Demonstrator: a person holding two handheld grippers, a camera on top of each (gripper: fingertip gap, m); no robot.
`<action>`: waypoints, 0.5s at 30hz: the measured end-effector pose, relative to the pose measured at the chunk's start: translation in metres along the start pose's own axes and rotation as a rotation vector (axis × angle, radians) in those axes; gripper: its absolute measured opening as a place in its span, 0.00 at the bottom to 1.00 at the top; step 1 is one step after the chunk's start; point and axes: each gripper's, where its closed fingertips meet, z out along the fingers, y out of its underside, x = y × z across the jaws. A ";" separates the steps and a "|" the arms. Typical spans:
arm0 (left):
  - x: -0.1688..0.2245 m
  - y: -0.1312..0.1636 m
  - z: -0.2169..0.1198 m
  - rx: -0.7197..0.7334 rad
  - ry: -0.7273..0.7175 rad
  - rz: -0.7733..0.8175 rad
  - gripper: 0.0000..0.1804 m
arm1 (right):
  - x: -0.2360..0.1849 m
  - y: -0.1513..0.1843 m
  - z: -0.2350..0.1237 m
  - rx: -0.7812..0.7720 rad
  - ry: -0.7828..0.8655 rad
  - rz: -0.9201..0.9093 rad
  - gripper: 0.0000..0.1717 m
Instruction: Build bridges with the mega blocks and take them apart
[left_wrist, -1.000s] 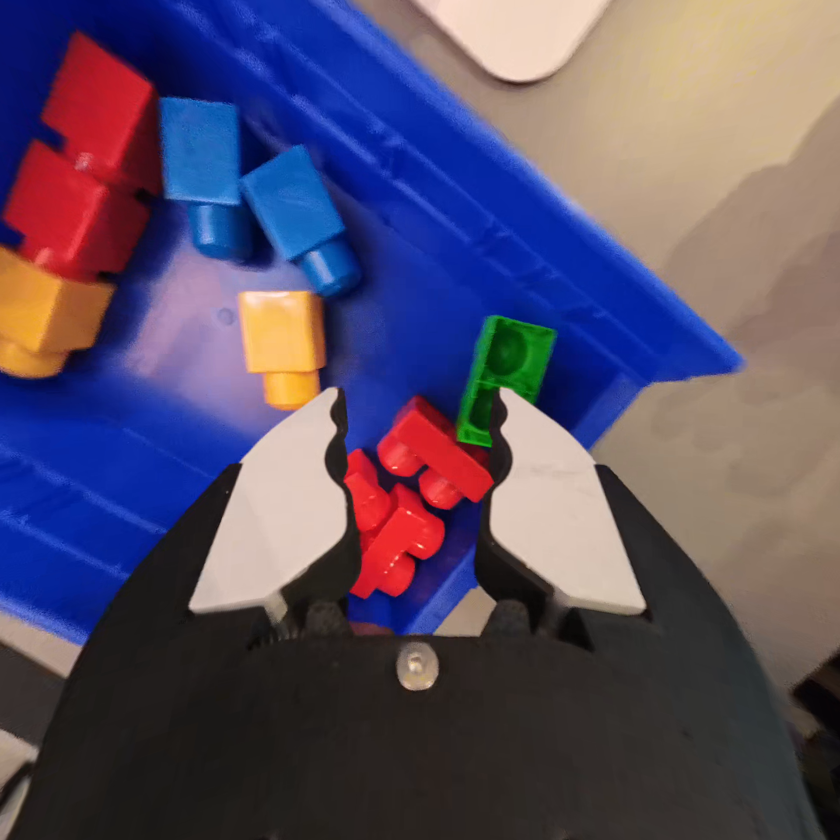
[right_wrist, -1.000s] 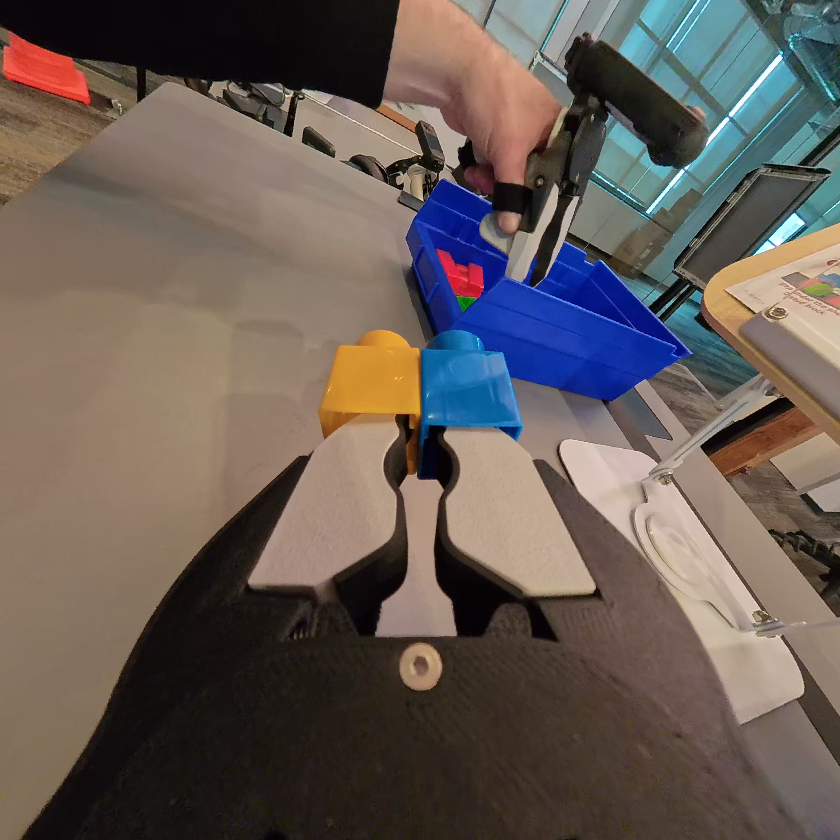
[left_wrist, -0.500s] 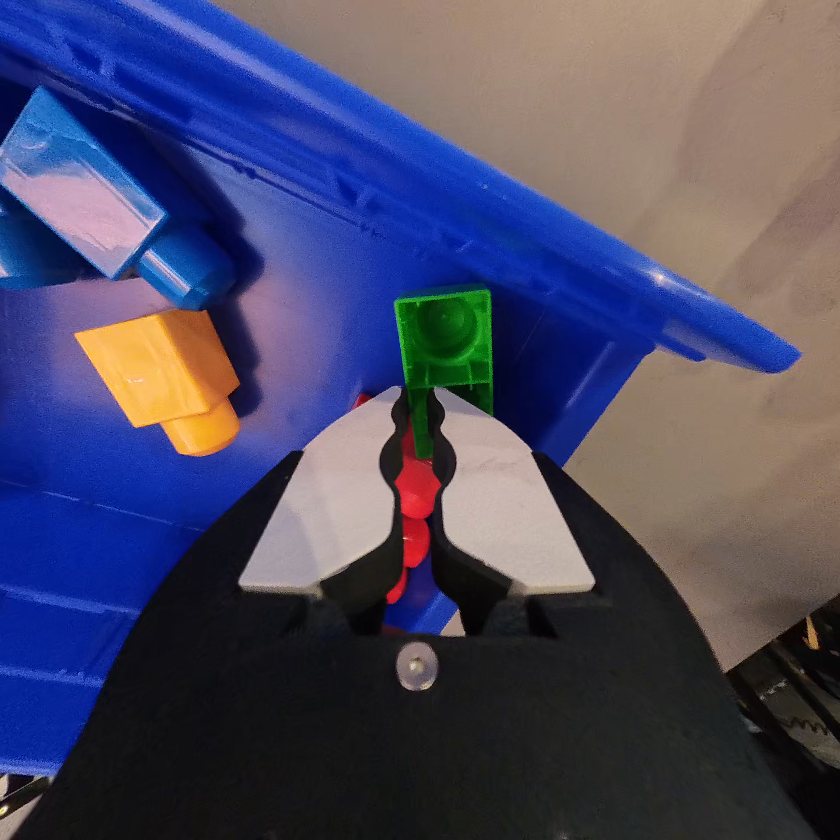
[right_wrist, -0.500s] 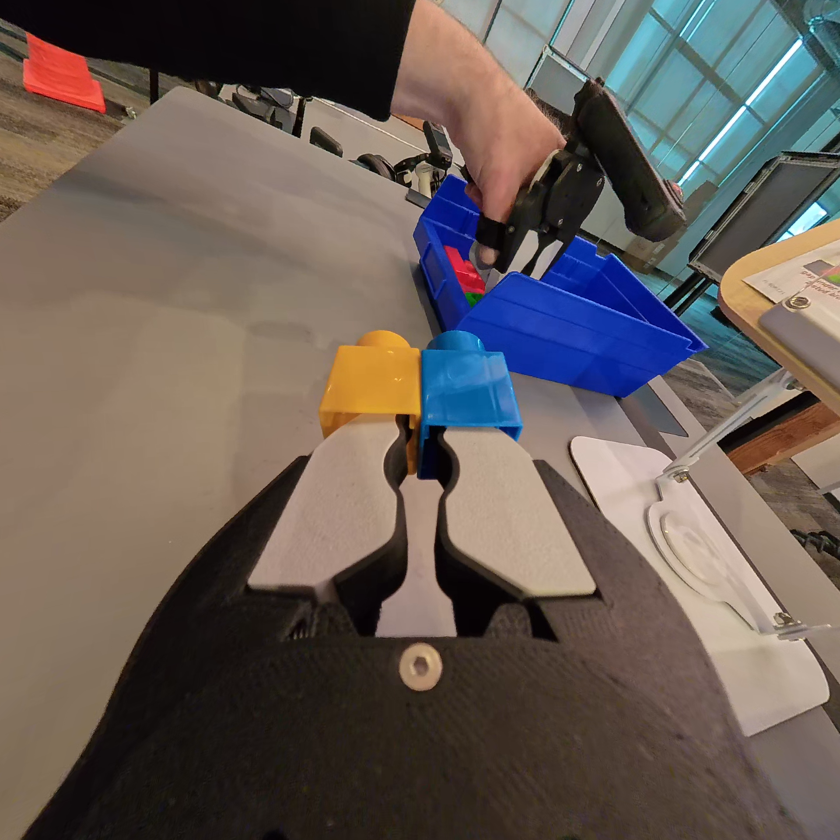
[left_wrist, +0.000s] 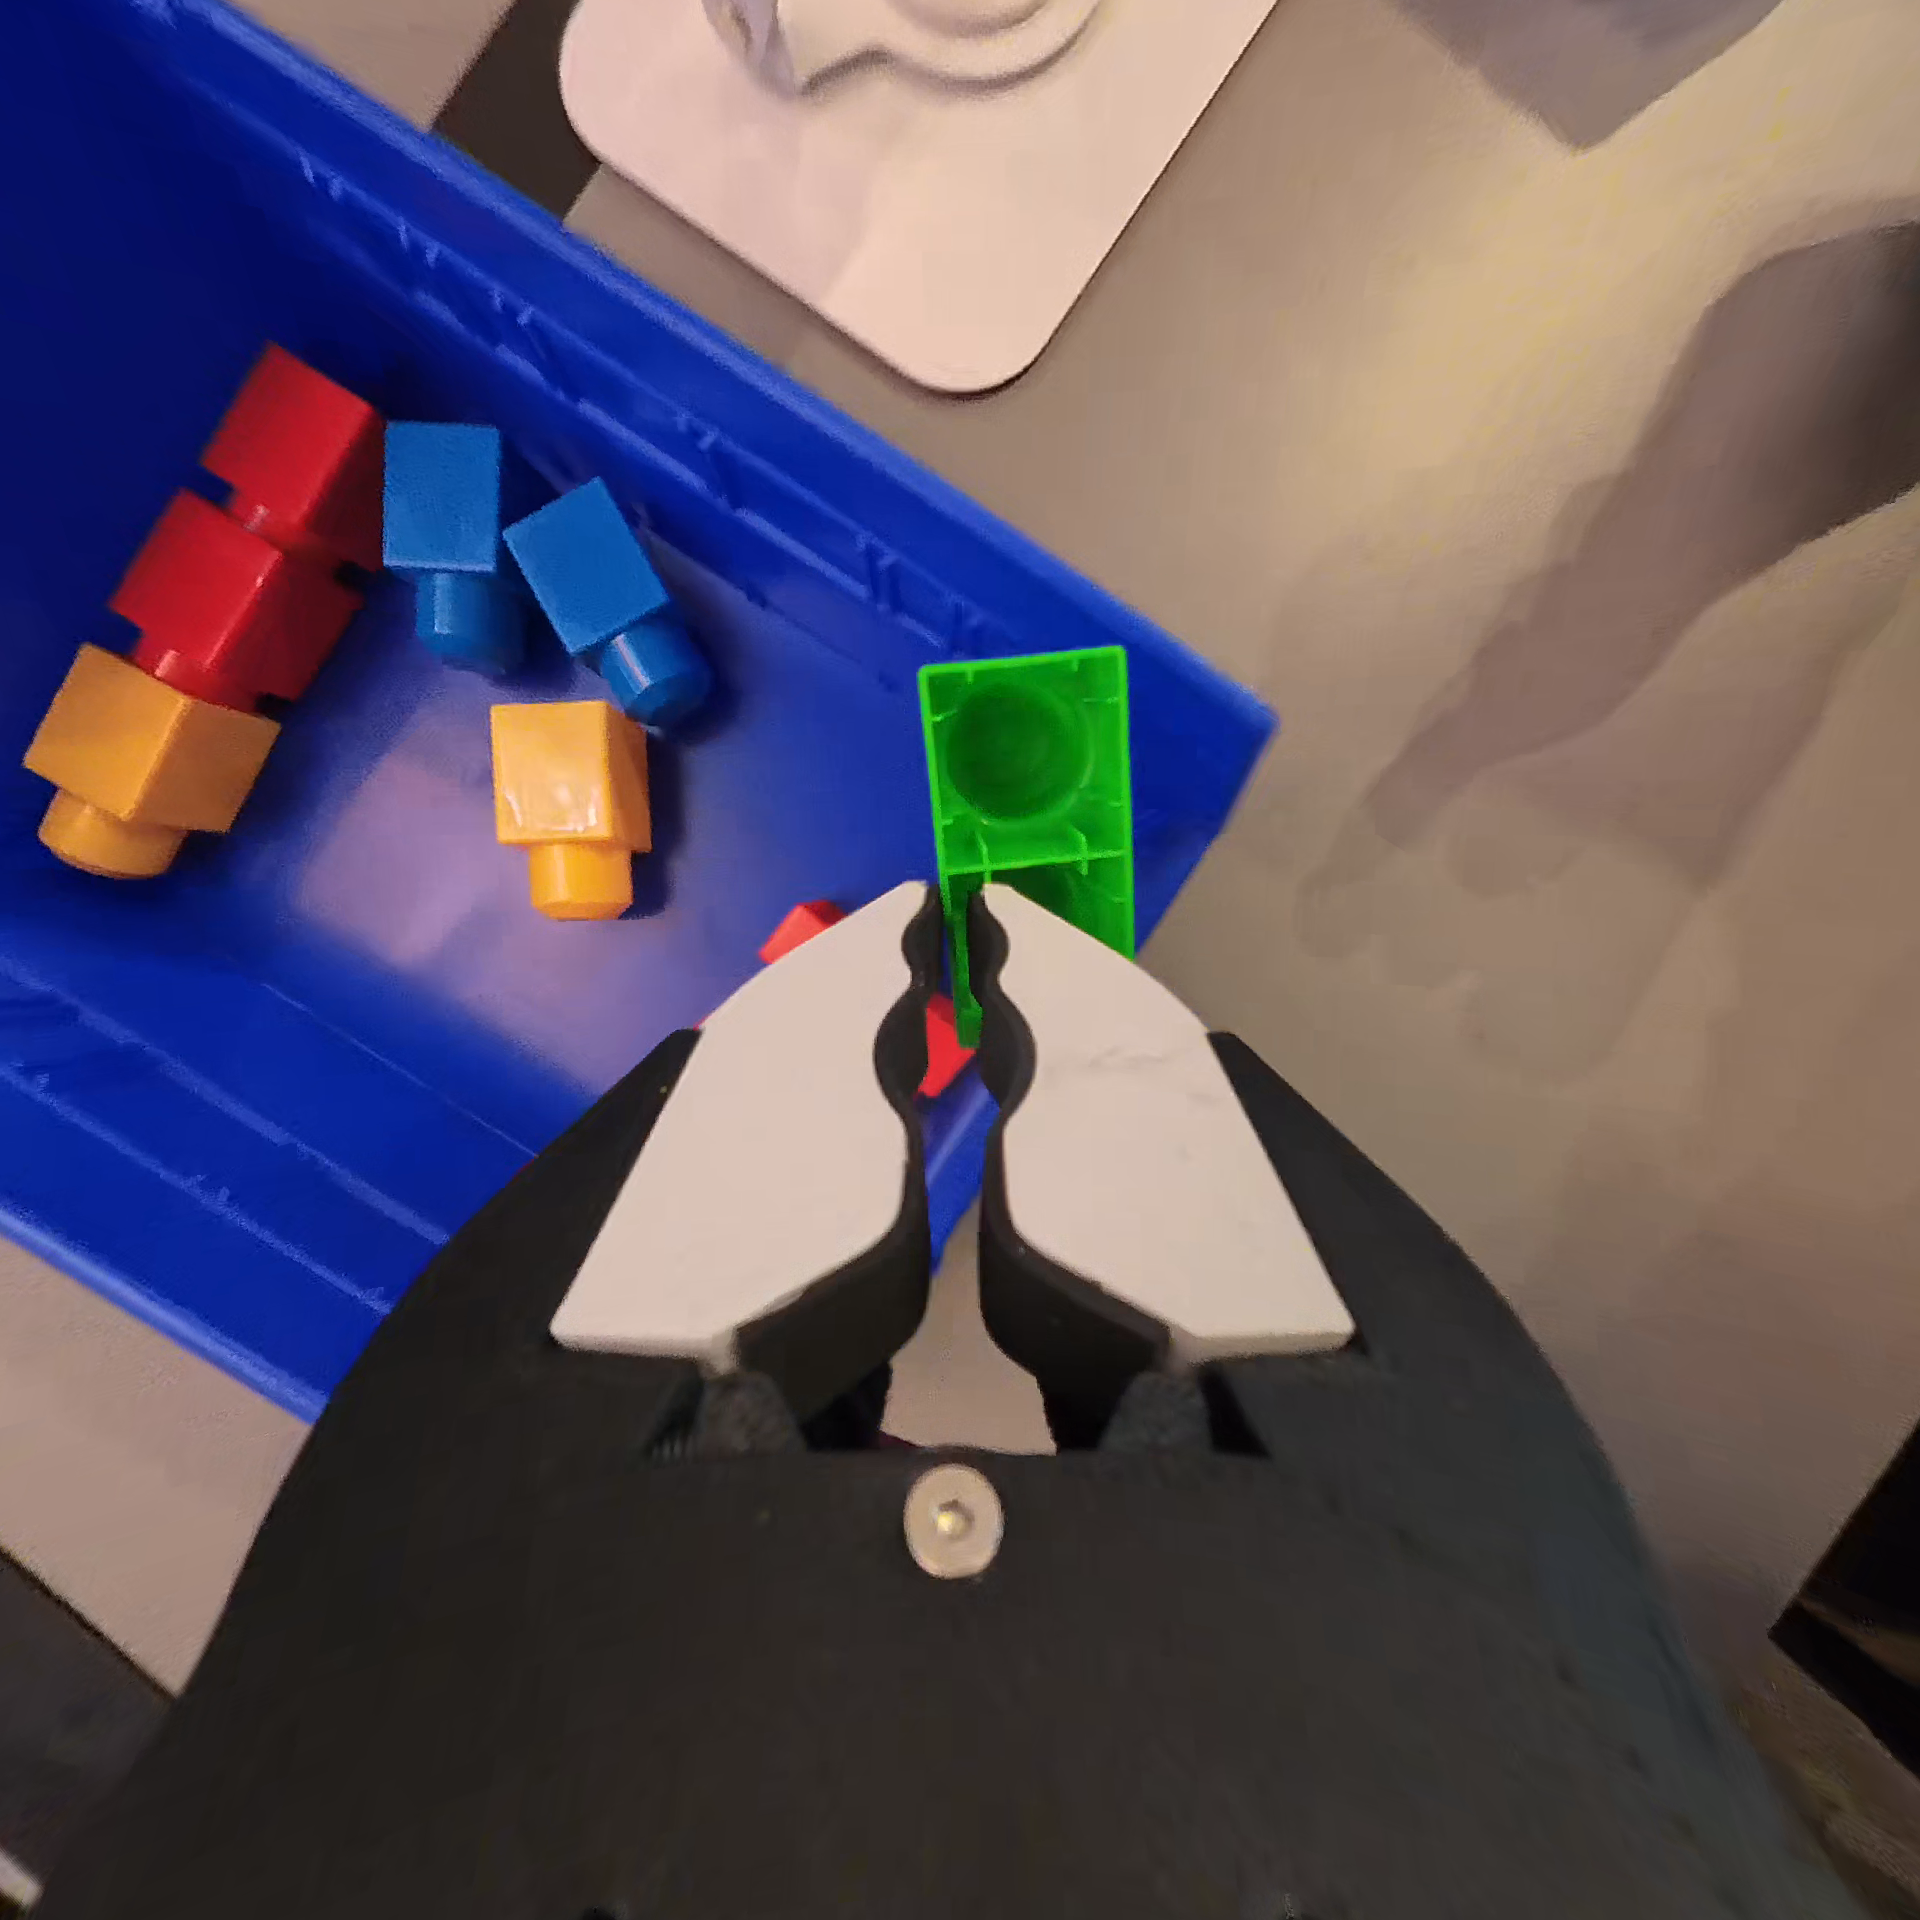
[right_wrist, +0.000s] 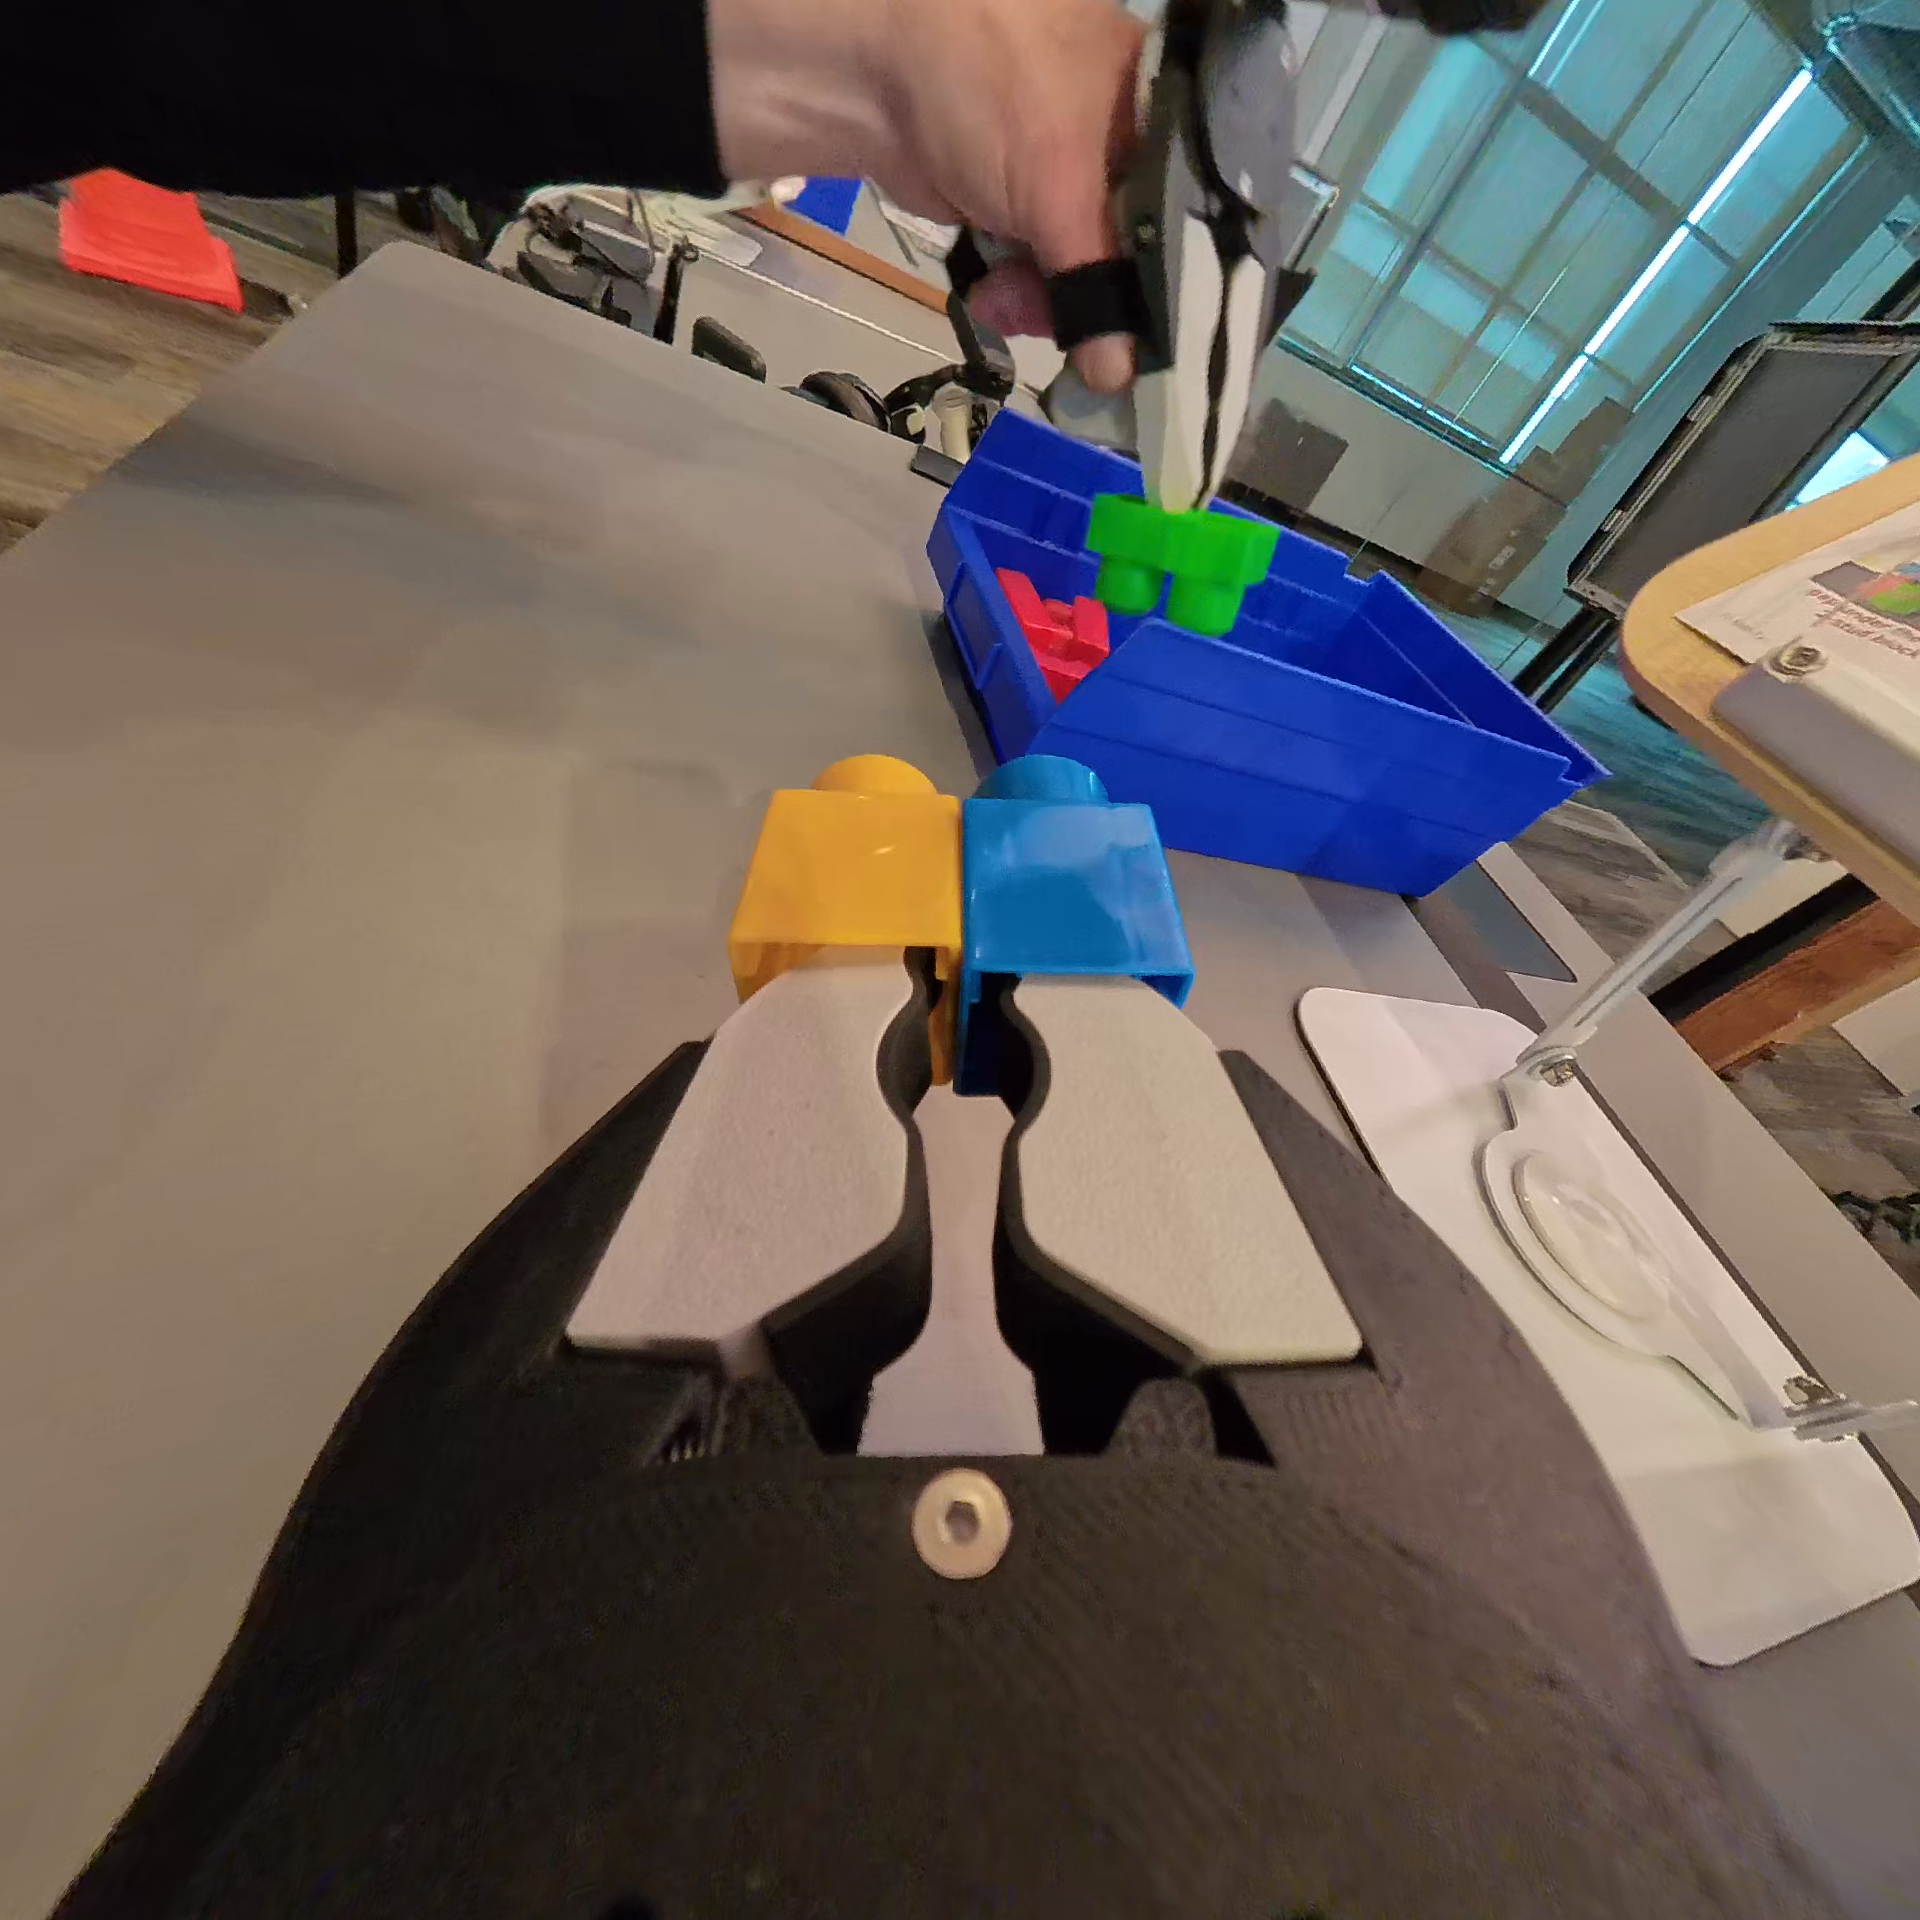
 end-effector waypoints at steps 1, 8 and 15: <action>0.010 -0.002 -0.005 0.016 -0.014 0.019 0.02 | 0.002 0.000 -0.001 0.004 0.006 0.008 0.04; 0.100 -0.006 0.009 -0.020 -0.175 0.219 0.02 | 0.023 0.007 -0.011 -0.004 0.062 0.038 0.04; 0.135 0.009 0.062 -0.082 -0.232 0.264 0.02 | 0.023 0.011 -0.011 -0.020 0.059 0.035 0.04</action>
